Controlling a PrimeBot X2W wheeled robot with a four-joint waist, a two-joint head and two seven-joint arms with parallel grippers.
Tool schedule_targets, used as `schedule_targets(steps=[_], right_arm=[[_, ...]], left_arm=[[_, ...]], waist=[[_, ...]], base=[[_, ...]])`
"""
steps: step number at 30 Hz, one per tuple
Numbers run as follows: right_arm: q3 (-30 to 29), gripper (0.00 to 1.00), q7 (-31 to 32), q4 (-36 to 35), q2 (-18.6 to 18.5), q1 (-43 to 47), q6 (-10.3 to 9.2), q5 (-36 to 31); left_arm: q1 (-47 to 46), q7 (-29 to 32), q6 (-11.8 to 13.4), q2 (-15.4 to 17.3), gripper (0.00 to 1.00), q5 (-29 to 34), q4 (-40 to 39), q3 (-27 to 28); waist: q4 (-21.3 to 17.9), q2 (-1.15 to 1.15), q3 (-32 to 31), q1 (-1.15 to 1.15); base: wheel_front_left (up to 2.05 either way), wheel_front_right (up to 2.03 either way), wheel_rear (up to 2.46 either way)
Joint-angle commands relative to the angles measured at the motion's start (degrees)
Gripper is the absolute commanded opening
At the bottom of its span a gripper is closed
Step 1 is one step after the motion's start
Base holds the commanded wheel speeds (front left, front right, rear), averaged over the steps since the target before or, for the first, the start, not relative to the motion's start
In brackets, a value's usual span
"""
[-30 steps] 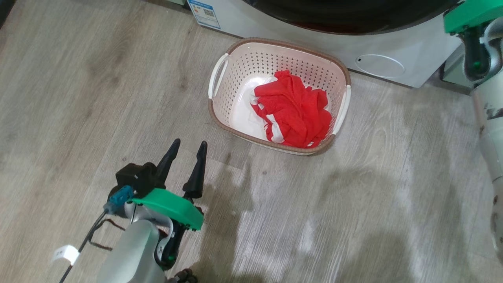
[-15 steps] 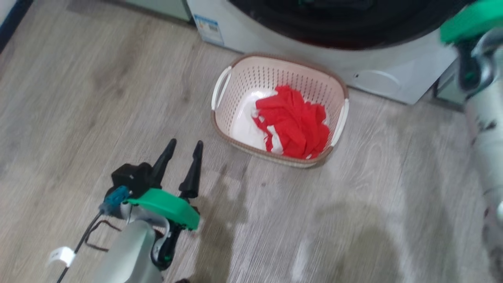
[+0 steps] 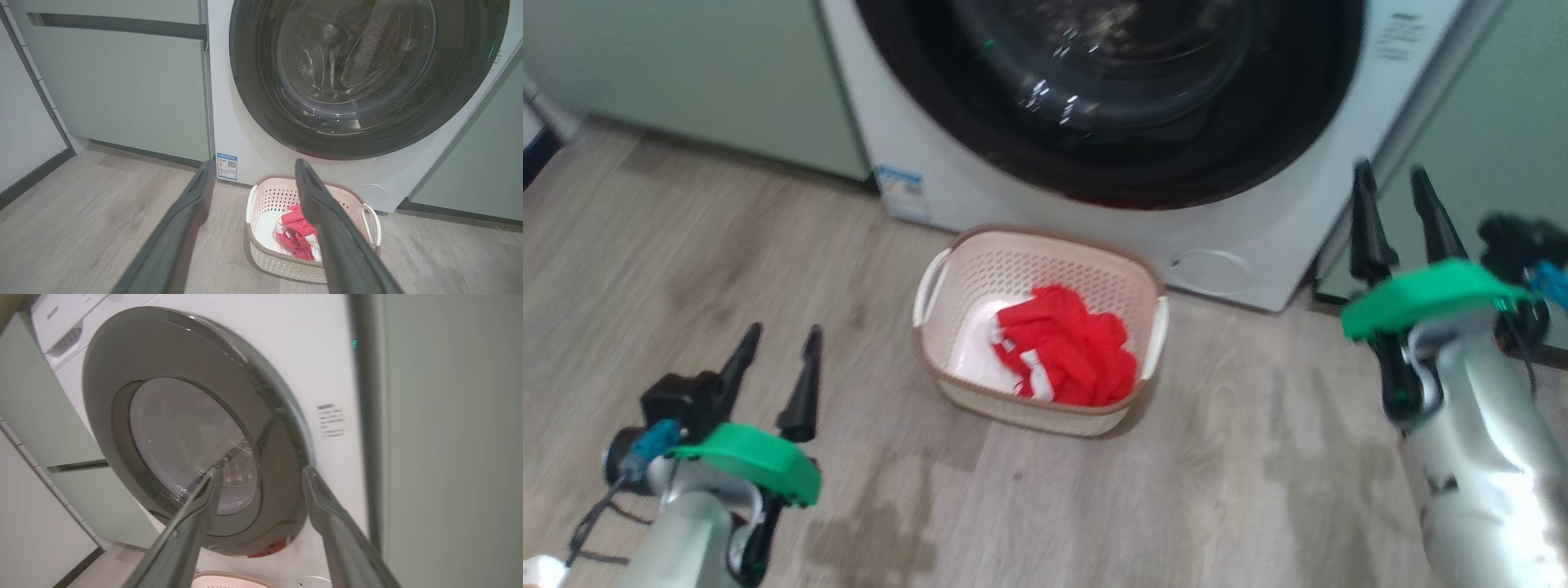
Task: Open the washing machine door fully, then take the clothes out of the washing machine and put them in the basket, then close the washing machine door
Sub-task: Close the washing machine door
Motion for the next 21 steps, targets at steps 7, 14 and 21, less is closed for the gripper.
schedule_targets(steps=[7, 14, 21], right_arm=[[-5.4, 1.00, -0.3, -9.1, 2.2, 9.8, -0.05, -5.0], [-8.5, 1.00, -0.3, -15.9, 3.4, 19.0, -0.05, -8.7], [-6.8, 1.00, -0.3, -23.4, 4.0, 27.3, -0.05, -11.6]], left_arm=[[-3.3, -0.5, -0.3, 3.4, 1.00, -0.2, 1.2, 4.7], [-2.0, -0.5, -0.3, 2.8, 1.00, -1.7, 2.9, 5.8], [0.8, -0.5, -0.3, 2.6, 1.00, -1.4, 2.3, 6.5]], waist=[[-7.3, 0.00, -5.4, 0.00], [-12.1, 0.00, -7.0, 0.00], [-16.6, 0.00, -8.1, 0.00]], base=[[0.00, 0.00, 0.00], [0.00, 0.00, 0.00], [0.00, 0.00, 0.00]])
